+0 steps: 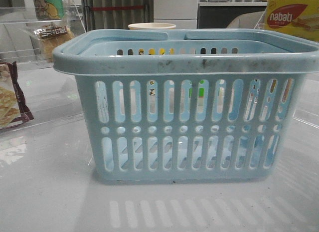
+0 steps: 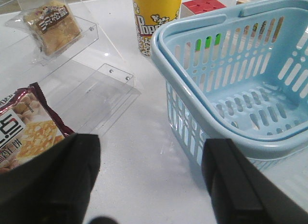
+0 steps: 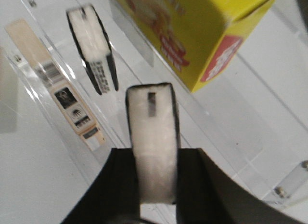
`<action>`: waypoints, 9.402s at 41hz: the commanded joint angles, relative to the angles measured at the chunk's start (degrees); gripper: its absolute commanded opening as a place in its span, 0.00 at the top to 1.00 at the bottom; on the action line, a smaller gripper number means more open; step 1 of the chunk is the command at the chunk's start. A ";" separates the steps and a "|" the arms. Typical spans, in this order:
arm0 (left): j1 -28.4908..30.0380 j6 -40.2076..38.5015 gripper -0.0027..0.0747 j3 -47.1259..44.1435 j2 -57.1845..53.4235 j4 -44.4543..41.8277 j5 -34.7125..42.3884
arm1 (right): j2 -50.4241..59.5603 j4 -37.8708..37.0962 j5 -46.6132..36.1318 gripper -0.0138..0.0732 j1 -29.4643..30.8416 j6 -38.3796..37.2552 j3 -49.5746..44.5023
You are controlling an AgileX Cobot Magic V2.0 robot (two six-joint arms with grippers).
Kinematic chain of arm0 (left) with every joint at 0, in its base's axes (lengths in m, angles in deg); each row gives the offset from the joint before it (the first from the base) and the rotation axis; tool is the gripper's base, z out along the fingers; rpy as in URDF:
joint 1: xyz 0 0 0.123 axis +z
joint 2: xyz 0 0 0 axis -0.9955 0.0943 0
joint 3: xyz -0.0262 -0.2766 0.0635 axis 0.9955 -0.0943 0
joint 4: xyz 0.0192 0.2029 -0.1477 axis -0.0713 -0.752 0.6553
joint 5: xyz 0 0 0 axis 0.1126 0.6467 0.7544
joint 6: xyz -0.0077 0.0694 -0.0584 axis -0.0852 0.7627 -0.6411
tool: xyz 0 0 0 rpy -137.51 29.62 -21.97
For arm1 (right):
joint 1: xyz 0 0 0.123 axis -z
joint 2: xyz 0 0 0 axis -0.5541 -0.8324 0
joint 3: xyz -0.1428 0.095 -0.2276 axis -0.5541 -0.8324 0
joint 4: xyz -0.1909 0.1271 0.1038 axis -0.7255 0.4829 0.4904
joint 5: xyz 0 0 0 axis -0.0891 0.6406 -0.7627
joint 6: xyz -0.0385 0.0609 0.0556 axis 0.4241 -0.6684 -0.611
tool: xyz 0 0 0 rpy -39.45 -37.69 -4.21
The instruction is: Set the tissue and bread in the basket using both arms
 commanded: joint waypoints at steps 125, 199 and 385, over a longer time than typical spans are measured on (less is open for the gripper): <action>14.04 -0.45 0.15 40.30 47.06 -1.53 2.96 | 45.52 3.69 10.03 0.25 -33.84 3.71 -30.53; 12.92 -0.45 0.85 49.39 58.61 0.04 18.18 | 45.52 3.69 10.03 0.25 -33.84 3.71 -30.53; -17.12 -15.23 0.85 2.82 -13.00 -16.71 -19.43 | 60.92 1.79 17.57 0.78 -33.84 -2.44 -39.84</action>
